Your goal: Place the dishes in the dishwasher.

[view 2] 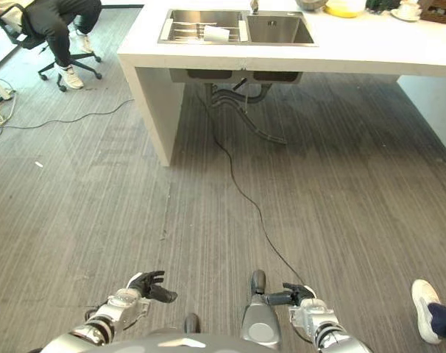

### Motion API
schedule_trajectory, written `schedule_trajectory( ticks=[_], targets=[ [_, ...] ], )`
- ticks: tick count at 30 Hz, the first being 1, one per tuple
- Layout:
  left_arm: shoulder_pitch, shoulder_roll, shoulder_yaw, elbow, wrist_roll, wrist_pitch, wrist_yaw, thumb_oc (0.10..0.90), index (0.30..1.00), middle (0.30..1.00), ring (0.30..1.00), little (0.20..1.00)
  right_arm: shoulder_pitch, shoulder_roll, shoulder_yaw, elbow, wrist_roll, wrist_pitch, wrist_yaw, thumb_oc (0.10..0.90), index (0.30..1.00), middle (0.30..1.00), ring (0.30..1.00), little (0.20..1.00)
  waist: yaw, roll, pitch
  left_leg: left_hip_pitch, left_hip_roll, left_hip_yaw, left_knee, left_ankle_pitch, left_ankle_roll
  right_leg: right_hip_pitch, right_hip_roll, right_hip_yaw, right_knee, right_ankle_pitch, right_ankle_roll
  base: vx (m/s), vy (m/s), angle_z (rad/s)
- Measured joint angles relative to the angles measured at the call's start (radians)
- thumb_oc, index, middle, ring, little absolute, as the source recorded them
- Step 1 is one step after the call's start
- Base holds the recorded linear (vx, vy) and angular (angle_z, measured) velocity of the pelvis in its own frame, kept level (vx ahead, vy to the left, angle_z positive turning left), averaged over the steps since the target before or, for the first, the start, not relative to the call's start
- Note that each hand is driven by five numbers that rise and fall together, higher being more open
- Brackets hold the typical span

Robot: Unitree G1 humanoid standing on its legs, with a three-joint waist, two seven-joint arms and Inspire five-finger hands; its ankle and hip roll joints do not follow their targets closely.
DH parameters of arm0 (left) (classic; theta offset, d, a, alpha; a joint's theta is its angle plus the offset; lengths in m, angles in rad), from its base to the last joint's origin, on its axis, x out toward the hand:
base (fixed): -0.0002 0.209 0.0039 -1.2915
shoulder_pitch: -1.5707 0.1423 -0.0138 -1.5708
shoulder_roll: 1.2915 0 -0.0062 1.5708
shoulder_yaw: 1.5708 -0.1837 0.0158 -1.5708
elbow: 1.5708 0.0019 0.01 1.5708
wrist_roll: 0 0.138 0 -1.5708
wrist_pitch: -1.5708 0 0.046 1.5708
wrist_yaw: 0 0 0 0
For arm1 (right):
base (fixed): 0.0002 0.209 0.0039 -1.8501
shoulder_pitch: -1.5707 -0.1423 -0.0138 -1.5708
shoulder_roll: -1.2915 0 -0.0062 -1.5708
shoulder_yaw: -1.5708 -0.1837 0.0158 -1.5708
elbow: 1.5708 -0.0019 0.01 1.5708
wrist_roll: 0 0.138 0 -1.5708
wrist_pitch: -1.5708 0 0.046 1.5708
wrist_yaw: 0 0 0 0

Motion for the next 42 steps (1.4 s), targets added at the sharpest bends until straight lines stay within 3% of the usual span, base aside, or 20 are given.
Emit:
schedule_trajectory(
  ticks=[5, 8, 11, 13, 15, 16, 18, 21, 23, 25, 26, 27, 28, 30, 33, 36, 37, 39, 41, 42],
  targets=[
    [0.067, -0.016, 0.005, -0.034, -0.039, 0.002, -0.002, 0.8, 0.9, 0.9, 0.9, 0.9, 0.043, -0.044, -0.002, 0.0, -0.002, -0.004, -0.006, 0.8, 0.9, 0.9, 0.9, 0.9, 0.0, 0.091, -0.076, 0.009, 0.168, -0.058, 0.108, -0.012, -0.093, 0.091, 0.157, -0.066, 0.017, -0.02, -0.15, 0.26, -0.243, 0.5],
    [0.083, 0.004, 0.028, -0.088, -0.059, 0.009, 0.0, 0.8, 0.9, 0.9, 0.9, 0.9, 0.061, -0.05, 0.0, -0.022, -0.004, -0.005, -0.005, 0.8, 0.9, 0.9, 0.9, 0.9, 0.022, 0.053, -0.082, -0.121, 0.173, -0.118, 0.406, -0.04, -0.136, 0.142, 0.196, -0.076, -0.026, -0.039, -0.179, 0.27, -0.392, 0.0],
    [0.074, 0.023, 0.04, -0.167, -0.062, 0.008, 0.007, 0.8, 0.9, 0.9, 0.9, 0.9, 0.076, -0.053, 0.011, -0.019, -0.006, -0.006, -0.004, 0.8, 0.9, 0.9, 0.9, 0.9, 0.045, 0.026, -0.067, -0.325, 0.172, -0.151, 0.823, 0.046, -0.144, 0.18, 0.212, -0.093, -0.031, -0.054, -0.238, 0.16, -0.17, 0.01],
    [0.068, 0.027, 0.037, -0.228, -0.062, 0.013, 0.004, 0.8, 0.9, 0.9, 0.9, 0.9, 0.067, -0.055, 0.009, -0.02, -0.006, -0.002, -0.006, 0.8, 0.9, 0.9, 0.9, 0.9, 0.048, 0.021, -0.057, -0.409, 0.16, -0.104, 0.921, 0.073, -0.12, 0.184, 0.212, -0.095, -0.017, -0.089, -0.274, 0.25, -0.077, 0.15],
    [0.057, 0.031, 0.039, -0.344, -0.063, 0.01, 0.005, 0.8, 0.9, 0.9, 0.9, 0.9, 0.051, -0.056, -0.003, -0.012, -0.006, -0.001, -0.011, 0.8, 0.9, 0.9, 0.9, 0.9, 0.075, 0.016, 0.002, -0.465, 0.095, -0.074, 0.887, 0.001, -0.089, 0.224, 0.203, -0.083, -0.033, -0.108, -0.286, 0.35, -0.031, 0.05],
    [0.065, 0.032, 0.039, -0.402, -0.065, 0.01, 0.003, 0.8, 0.9, 0.9, 0.9, 0.9, 0.046, -0.056, -0.012, 0.0, -0.006, 0.0, -0.01, 0.8, 0.9, 0.9, 0.9, 0.9, 0.098, 0.012, 0.016, -0.475, 0.055, -0.072, 0.775, -0.018, -0.085, 0.237, 0.193, -0.072, -0.049, -0.11, -0.275, 0.48, -0.017, -0.34],
    [0.081, 0.038, 0.04, -0.497, -0.069, 0.004, 0.003, 0.8, 0.9, 0.9, 0.9, 0.9, 0.041, -0.072, -0.033, 0.025, -0.005, -0.002, -0.003, 0.8, 0.9, 0.9, 0.9, 0.9, 0.157, 0.056, 0.038, -0.484, 0.005, -0.019, 0.31, 0.073, -0.084, 0.303, 0.218, -0.048, -0.137, -0.093, -0.24, 0.43, -0.026, -0.43],
    [0.092, 0.045, 0.083, -0.531, -0.077, -0.005, 0.003, 0.8, 0.9, 0.9, 0.9, 0.9, 0.045, -0.083, -0.024, 0.047, -0.006, -0.006, 0.005, 0.8, 0.9, 0.9, 0.9, 0.9, 0.179, 0.132, 0.063, -0.489, 0.012, -0.071, 0.044, 0.179, -0.116, 0.358, 0.279, -0.038, -0.138, -0.129, -0.246, 0.39, -0.018, -0.29],
    [0.115, 0.071, 0.13, -0.524, -0.08, -0.004, 0.005, 0.8, 0.9, 0.9, 0.9, 0.9, 0.058, -0.067, -0.031, 0.083, -0.006, -0.01, 0.014, 0.8, 0.9, 0.9, 0.9, 0.9, 0.204, 0.118, 0.067, -0.509, -0.001, -0.049, 0.0, 0.21, -0.128, 0.424, 0.285, -0.018, -0.136, -0.187, -0.235, 0.43, 0.031, -0.41],
    [0.164, 0.092, 0.175, -0.537, -0.081, -0.009, 0.006, 0.8, 0.9, 0.9, 0.9, 0.9, 0.069, -0.054, -0.028, 0.111, -0.025, -0.001, 0.022, 0.8, 0.9, 0.9, 0.9, 0.9, 0.239, 0.081, 0.047, -0.484, 0.014, -0.012, 0.03, 0.183, -0.074, 0.462, 0.284, 0.029, -0.132, -0.24, -0.21, 0.33, 0.068, -0.47],
    [0.176, 0.111, 0.178, -0.545, -0.079, -0.005, 0.01, 0.8, 0.9, 0.9, 0.9, 0.9, 0.076, -0.047, -0.027, 0.109, -0.032, -0.004, 0.022, 0.8, 0.9, 0.9, 0.9, 0.9, 0.241, 0.06, 0.045, -0.479, 0.003, -0.006, 0.043, 0.237, -0.022, 0.483, 0.266, 0.039, -0.131, -0.26, -0.195, 0.54, 0.119, -0.63],
    [0.197, 0.13, 0.203, -0.565, -0.078, 0.008, 0.011, 0.8, 0.9, 0.9, 0.9, 0.9, 0.068, -0.024, -0.03, 0.119, -0.047, -0.006, 0.023, 0.8, 0.9, 0.9, 0.9, 0.9, 0.246, -0.011, 0.045, -0.463, -0.028, 0.006, 0.068, 0.273, 0.018, 0.497, 0.221, 0.058, -0.112, -0.268, -0.179, 0.43, 0.092, -0.55],
    [0.206, 0.139, 0.206, -0.572, -0.076, 0.012, 0.011, 0.8, 0.9, 0.9, 0.9, 0.9, 0.061, -0.009, -0.047, 0.133, -0.05, -0.007, 0.023, 0.8, 0.9, 0.9, 0.9, 0.9, 0.254, -0.031, 0.044, -0.437, -0.032, 0.008, 0.068, 0.28, 0.029, 0.494, 0.207, 0.072, -0.074, -0.263, -0.171, 0.39, 0.103, -0.66],
    [0.233, 0.162, 0.205, -0.597, -0.067, 0.015, 0.006, 0.8, 0.9, 0.9, 0.9, 0.9, 0.074, 0.029, -0.089, 0.137, -0.054, -0.017, 0.023, 0.8, 0.9, 0.9, 0.9, 0.9, 0.26, -0.049, 0.023, -0.363, -0.025, 0.029, 0.069, 0.298, 0.068, 0.488, 0.201, 0.073, 0.059, -0.246, -0.107, 0.31, 0.117, -0.56],
    [0.217, 0.177, 0.221, -0.745, -0.041, 0.025, 0.012, 0.8, 0.9, 0.9, 0.9, 0.9, 0.124, 0.07, -0.103, 0.095, -0.051, -0.022, 0.045, 0.8, 0.9, 0.9, 0.9, 0.9, 0.23, -0.06, -0.011, -0.298, -0.046, 0.021, 0.088, 0.217, 0.091, 0.284, 0.159, 0.068, 0.552, -0.136, 0.037, 0.17, 0.118, 0.06],
    [0.174, 0.23, 0.232, -0.95, 0.019, -0.009, 0.057, 0.8, 0.9, 0.9, 0.9, 0.9, 0.113, 0.057, -0.119, 0.027, -0.034, -0.032, 0.037, 0.8, 0.9, 0.9, 0.9, 0.9, 0.179, -0.027, 0.006, -0.234, -0.071, -0.005, 0.102, 0.162, 0.121, 0.028, 0.065, 0.082, 0.945, -0.146, 0.029, 0.26, 0.064, 0.3],
    [0.174, 0.23, 0.232, -0.95, 0.019, -0.009, 0.057, 0.8, 0.9, 0.9, 0.9, 0.9, 0.113, 0.057, -0.119, 0.027, -0.034, -0.032, 0.037, 0.8, 0.9, 0.9, 0.9, 0.9, 0.179, -0.027, 0.006, -0.234, -0.071, -0.005, 0.102, 0.162, 0.121, 0.028, 0.065, 0.082, 0.945, -0.146, 0.029, 0.19, 0.004, -0.09],
    [0.115, 0.259, 0.243, -0.966, 0.066, -0.011, 0.097, 0.8, 0.9, 0.9, 0.9, 0.9, 0.105, 0.028, -0.118, -0.018, -0.031, -0.043, 0.035, 0.8, 0.9, 0.9, 0.9, 0.9, 0.153, 0.048, 0.014, -0.166, -0.054, -0.012, 0.071, 0.144, 0.114, -0.05, -0.003, -0.001, 0.896, -0.196, -0.015, 0.37, -0.238, 0.13],
    [0.001, 0.278, 0.307, -0.946, 0.093, -0.029, 0.176, 0.8, 0.9, 0.9, 0.9, 0.9, 0.111, 0.014, -0.111, -0.059, 0.0, -0.043, 0.036, 0.8, 0.9, 0.9, 0.9, 0.9, 0.116, 0.062, 0.004, -0.14, -0.067, 0.018, 0.067, 0.076, 0.025, -0.052, -0.064, -0.09, 0.341, -0.167, -0.008, 0.34, -0.273, 0.34],
    [0.001, 0.278, 0.307, -0.946, 0.093, -0.029, 0.176, 0.8, 0.9, 0.9, 0.9, 0.9, 0.111, 0.014, -0.111, -0.059, 0.0, -0.043, 0.036, 0.8, 0.9, 0.9, 0.9, 0.9, 0.116, 0.062, 0.004, -0.14, -0.067, 0.018, 0.067, 0.076, 0.025, -0.052, -0.064, -0.09, 0.341, -0.167, -0.008, 0.11, -0.099, 0.18]
  ],
)
